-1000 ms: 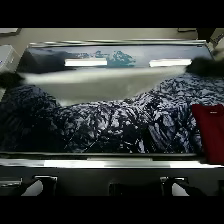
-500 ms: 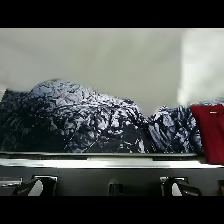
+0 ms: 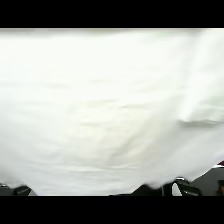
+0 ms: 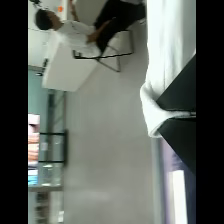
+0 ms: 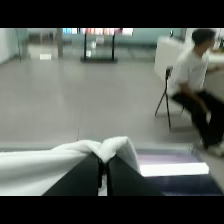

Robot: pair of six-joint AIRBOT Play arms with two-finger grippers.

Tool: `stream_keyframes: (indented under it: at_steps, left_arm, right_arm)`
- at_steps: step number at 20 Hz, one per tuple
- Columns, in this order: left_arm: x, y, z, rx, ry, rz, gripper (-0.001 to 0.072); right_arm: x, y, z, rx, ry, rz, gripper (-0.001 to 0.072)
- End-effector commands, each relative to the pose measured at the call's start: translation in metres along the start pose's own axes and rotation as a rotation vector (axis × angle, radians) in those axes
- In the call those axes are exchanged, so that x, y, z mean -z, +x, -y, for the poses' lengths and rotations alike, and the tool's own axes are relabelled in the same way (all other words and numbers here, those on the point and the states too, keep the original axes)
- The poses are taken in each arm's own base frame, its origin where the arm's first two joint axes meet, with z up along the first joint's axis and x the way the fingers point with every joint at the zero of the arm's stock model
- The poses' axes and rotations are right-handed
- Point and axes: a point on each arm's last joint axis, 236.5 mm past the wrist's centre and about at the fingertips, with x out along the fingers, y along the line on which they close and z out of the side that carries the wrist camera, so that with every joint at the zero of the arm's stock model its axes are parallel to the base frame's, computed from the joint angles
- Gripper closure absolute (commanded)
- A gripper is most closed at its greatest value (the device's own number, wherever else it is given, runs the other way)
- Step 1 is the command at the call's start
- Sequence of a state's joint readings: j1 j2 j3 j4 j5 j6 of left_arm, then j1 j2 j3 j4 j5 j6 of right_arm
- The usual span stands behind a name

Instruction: Fold the clothes and pants, and hang the long-sleeved shirts on hangers.

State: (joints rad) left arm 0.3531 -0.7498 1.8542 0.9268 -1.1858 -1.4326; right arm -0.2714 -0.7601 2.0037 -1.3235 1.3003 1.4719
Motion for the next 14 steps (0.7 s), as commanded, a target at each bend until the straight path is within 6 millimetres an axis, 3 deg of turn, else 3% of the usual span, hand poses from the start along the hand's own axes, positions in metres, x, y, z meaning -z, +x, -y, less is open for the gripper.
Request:
stream_keyframes:
  at_steps: [1, 3, 5, 7, 9, 10, 12, 14]
  left_arm:
    - [0.149, 0.059, -0.048, -0.002, -0.213, -0.420, 0.0688]
    - [0.265, 0.091, -0.065, 0.012, -0.358, -0.658, 0.0688]
    - [0.363, 0.111, -0.075, 0.002, -0.452, -0.831, 0.0688]
    - [0.431, 0.129, -0.096, -0.057, -0.539, -0.929, 0.0688]
    - [0.472, 0.154, -0.122, -0.119, -0.603, -0.962, 0.0688]
    - [0.484, 0.169, -0.135, -0.142, -0.625, -0.954, 0.0688]
    - [0.496, 0.202, -0.152, -0.122, -0.588, -0.950, 0.0686]
    - [0.499, 0.234, -0.163, -0.109, -0.586, -0.934, 0.0686]
  right_arm:
    - [0.184, 0.052, 0.005, -0.067, 0.108, -0.795, 0.0680]
    - [0.272, 0.100, -0.013, -0.186, 0.254, -1.052, 0.0681]
    - [0.363, 0.148, -0.021, -0.177, 0.313, -1.190, 0.0681]
    - [0.443, 0.187, -0.048, -0.197, 0.318, -1.289, 0.0680]
    - [0.497, 0.234, -0.073, -0.193, 0.330, -1.301, 0.0679]
    - [0.513, 0.262, -0.080, -0.171, 0.357, -1.267, 0.0679]
    - [0.519, 0.315, -0.082, -0.146, 0.406, -1.134, 0.0678]
    - [0.506, 0.356, -0.072, -0.112, 0.419, -0.962, 0.0678]
